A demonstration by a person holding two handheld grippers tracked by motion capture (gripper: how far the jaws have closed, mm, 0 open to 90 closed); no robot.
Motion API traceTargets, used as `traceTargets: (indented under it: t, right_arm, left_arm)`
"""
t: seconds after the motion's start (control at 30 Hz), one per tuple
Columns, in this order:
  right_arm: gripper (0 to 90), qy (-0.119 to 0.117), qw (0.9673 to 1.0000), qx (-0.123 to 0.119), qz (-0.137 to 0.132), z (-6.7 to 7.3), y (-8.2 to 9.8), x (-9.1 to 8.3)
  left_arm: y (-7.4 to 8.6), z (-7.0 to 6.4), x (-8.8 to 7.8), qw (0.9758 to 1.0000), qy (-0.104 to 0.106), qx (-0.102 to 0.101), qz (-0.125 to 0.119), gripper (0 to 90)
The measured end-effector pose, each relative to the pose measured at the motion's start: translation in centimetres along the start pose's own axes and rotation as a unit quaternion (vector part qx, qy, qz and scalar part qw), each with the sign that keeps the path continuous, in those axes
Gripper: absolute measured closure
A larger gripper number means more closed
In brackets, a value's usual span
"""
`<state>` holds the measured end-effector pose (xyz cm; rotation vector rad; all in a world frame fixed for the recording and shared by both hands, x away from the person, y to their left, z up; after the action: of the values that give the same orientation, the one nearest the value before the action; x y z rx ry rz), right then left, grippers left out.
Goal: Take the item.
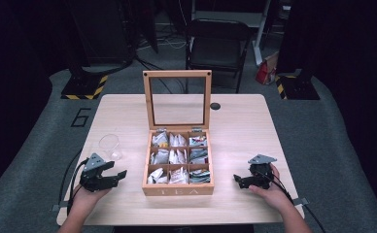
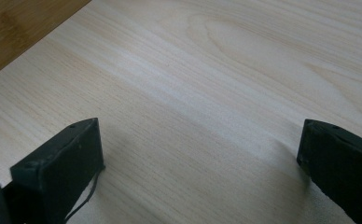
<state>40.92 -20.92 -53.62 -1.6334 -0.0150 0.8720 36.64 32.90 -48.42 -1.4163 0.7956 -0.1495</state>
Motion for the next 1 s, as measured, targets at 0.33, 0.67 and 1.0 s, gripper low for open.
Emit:
traceTargets:
  t: [0.33, 0.67, 1.0]
  right_arm:
    - [0.0, 0.000, 1.0000, 0.000, 0.000, 0.0, 0.0, 0.0]
    - [0.0, 0.000, 1.0000, 0.001, -0.001, 0.0, 0.0, 0.0]
    - [0.0, 0.000, 1.0000, 0.001, 0.001, 0.0, 0.0, 0.0]
  left_arm:
    - [-0.7, -1.2, 1.1, 0.9996, 0.027, 0.006, 0.003, 35.7]
    - [-2.1, -1.5, 1.8, 0.9994, 0.031, 0.014, 0.001, 40.2]
    - [-3.5, -2.0, 2.7, 0.9988, 0.043, 0.022, -0.001, 41.4]
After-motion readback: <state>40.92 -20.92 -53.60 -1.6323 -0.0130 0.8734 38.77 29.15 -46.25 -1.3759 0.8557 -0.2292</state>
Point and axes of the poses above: each handheld gripper's, and its own axes: x roughly forward along the jaws, y roughly out of its underside, z roughly to its left, the point moved 1 cm from there along x, roughly forward along the jaws, and after that the axes turned 13 degrees about -z, right-handed, at the moved point
